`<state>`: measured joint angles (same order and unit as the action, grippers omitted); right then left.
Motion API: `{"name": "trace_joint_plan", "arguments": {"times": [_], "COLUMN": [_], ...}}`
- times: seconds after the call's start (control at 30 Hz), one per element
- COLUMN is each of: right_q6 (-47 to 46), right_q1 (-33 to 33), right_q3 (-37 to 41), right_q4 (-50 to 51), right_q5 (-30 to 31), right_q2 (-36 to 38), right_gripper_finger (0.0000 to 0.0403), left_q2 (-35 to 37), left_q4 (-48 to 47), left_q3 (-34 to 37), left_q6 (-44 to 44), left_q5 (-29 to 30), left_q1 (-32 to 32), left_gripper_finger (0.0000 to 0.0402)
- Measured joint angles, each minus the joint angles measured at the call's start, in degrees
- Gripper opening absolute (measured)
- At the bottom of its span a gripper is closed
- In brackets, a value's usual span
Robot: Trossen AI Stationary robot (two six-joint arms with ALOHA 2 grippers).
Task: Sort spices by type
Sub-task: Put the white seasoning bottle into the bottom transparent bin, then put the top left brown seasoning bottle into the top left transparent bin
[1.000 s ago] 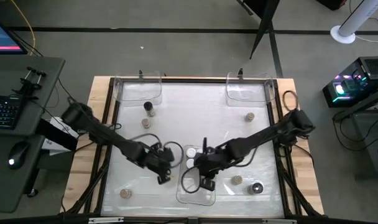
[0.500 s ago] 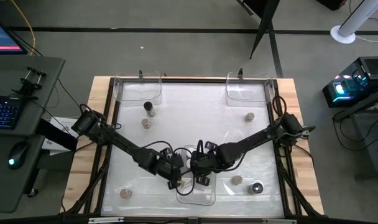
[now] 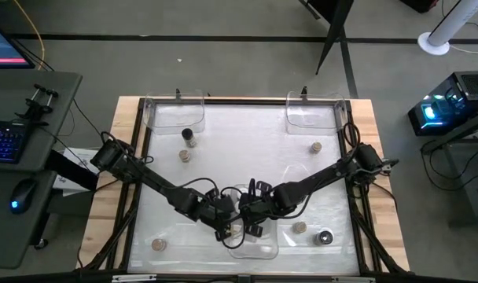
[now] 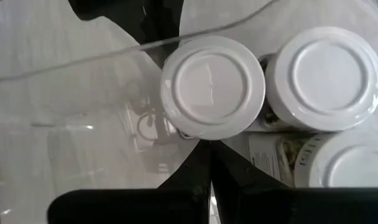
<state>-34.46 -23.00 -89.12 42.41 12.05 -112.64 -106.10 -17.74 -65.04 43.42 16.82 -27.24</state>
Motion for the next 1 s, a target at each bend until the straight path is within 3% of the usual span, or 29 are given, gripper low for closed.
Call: {"name": "trace_joint_plan", "arguments": {"times": [0.23, 0.4, 0.67, 0.8, 1.0], "right_q6": [2.4, 3.3, 0.0, -4.4, -11.9], "right_q1": [-0.4, -1.1, -0.9, -0.4, 1.6], "right_q3": [0.0, -0.1, -0.2, -0.2, -0.2], "right_q4": [1.4, 5.2, 12.1, 17.2, 23.8], "right_q5": [-1.6, -1.5, 1.1, 5.9, 9.6], "right_q2": [0.4, 3.8, 14.1, 18.0, 21.0], "right_gripper_finger": [0.0000, 0.0000, 0.0000, 0.0000, 0.0000], "left_q2": [0.6, 5.4, 20.5, 28.4, 40.7], "left_q4": [-2.2, -8.2, -24.3, -25.4, -25.5], "left_q3": [0.0, 0.0, 0.0, 0.9, 4.9], "left_q6": [-0.2, -1.9, -5.3, -10.6, -13.7], "left_q5": [-2.2, -2.1, 10.3, 16.7, 21.1], "left_q1": [-0.2, -0.2, -0.2, -0.1, 0.2], "left_gripper_finger": [0.0000, 0.0000, 0.0000, 0.0000, 0.0000]}}
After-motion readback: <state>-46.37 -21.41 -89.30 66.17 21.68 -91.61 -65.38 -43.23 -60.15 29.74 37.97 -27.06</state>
